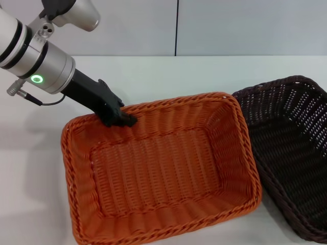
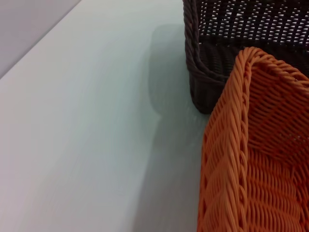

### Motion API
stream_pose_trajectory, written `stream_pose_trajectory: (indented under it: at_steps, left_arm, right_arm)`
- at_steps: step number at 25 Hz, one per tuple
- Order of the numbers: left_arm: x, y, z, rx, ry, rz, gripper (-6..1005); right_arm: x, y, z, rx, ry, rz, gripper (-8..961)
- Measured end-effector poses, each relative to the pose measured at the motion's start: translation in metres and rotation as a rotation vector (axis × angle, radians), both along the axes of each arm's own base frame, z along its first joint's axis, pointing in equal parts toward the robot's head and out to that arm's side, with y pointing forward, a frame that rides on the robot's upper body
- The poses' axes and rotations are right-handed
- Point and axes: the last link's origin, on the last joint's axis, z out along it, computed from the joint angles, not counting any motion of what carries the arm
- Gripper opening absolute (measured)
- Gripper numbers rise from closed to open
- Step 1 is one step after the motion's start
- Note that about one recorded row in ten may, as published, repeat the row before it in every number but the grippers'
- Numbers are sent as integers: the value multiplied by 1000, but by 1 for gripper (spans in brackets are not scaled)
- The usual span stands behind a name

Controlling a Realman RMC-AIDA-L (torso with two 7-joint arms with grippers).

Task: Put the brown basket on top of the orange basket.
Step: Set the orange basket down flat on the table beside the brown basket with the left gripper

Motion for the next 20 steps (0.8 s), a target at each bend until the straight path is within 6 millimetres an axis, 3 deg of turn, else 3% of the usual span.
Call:
stream_pose_trajectory:
  at_steps: [13, 16, 20]
  left_arm:
    - [3, 16, 7, 147, -38, 28, 198]
    - [5, 17, 8, 165, -40, 22, 397]
    - [3, 19, 11, 192, -36, 23, 528]
  right_arm:
    - [-1, 3, -2, -9, 9, -2, 679]
    - [-2, 4, -2, -9, 9, -1, 679]
    - [-5, 6, -2, -9, 9, 5, 679]
